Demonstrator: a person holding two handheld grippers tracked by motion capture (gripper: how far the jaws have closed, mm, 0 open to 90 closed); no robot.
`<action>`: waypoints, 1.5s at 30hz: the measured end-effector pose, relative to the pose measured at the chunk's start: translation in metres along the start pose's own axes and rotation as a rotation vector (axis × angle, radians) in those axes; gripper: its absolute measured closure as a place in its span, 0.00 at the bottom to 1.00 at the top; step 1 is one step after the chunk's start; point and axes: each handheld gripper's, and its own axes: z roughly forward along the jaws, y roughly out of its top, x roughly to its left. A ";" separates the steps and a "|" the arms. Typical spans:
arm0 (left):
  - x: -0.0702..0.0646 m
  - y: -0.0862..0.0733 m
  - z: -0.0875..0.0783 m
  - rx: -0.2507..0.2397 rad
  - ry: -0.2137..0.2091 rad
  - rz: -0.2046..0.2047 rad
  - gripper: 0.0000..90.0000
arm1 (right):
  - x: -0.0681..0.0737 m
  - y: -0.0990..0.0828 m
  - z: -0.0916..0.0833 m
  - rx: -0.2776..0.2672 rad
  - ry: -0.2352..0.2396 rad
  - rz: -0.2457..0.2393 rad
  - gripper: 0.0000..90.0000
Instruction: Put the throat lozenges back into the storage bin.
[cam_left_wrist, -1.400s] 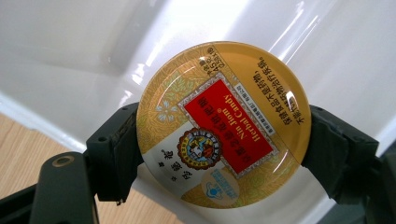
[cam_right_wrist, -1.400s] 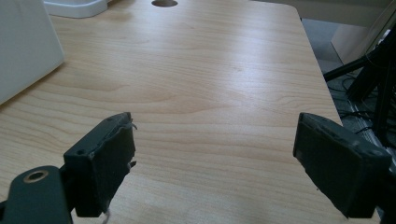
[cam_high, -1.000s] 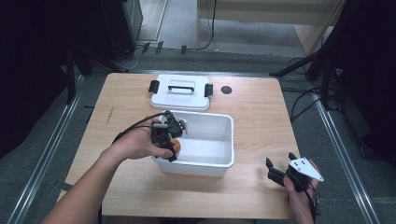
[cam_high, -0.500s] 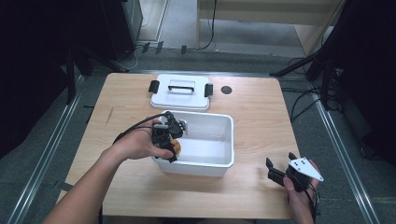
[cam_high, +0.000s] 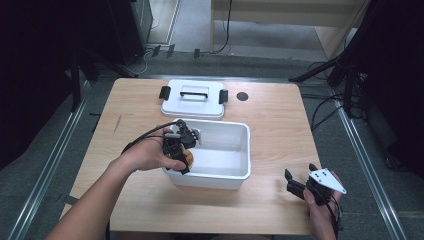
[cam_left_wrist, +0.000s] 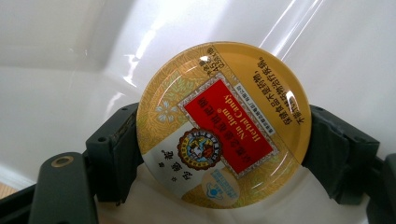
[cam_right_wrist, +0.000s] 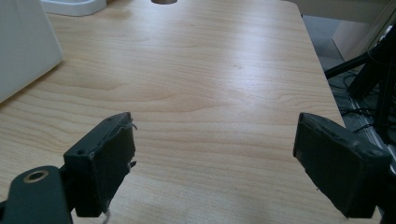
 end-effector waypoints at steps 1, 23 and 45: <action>0.000 0.000 0.000 0.002 -0.002 0.002 0.23 | 0.000 0.000 0.000 0.000 0.000 0.001 0.15; -0.001 0.002 -0.005 0.005 -0.003 -0.027 0.15 | 0.000 0.000 0.000 0.003 0.005 0.007 0.14; 0.004 -0.025 -0.059 -0.186 0.008 -0.076 0.47 | 0.000 0.000 0.000 0.007 0.002 0.006 0.15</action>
